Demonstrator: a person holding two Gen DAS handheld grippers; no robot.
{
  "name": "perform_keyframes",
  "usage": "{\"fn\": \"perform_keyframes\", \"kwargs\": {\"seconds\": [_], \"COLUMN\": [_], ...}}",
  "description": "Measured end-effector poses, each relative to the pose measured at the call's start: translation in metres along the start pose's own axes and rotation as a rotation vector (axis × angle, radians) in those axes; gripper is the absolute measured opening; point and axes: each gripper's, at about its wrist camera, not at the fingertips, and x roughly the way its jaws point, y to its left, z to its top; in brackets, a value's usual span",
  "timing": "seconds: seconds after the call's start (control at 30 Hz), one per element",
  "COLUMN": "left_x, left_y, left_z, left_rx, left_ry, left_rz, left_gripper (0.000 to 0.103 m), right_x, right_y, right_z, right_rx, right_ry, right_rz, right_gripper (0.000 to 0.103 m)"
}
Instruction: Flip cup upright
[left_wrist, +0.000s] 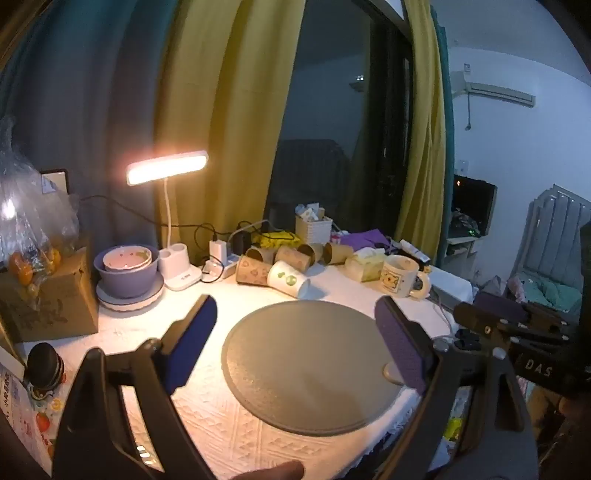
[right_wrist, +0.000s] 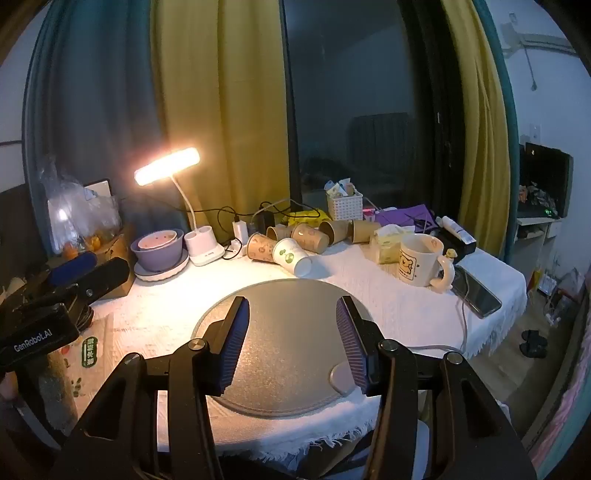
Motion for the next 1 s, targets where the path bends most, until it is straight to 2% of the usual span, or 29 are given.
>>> {"fn": "perform_keyframes", "kwargs": {"seconds": [0.4,1.0], "left_x": [-0.006,-0.002], "left_y": [-0.004,0.002], "left_z": [0.001,0.001], "left_rx": [0.008,-0.004], "left_ry": [-0.005,0.006], "left_rz": [0.001,-0.037], "left_gripper": [0.088,0.088], "right_x": [0.001,0.000], "right_y": [0.001,0.002], "right_z": [0.001,0.002], "right_rx": [-0.010,-0.019], "right_ry": [-0.008,-0.010], "right_rz": [-0.005,-0.007], "right_gripper": [0.052,0.052]}}
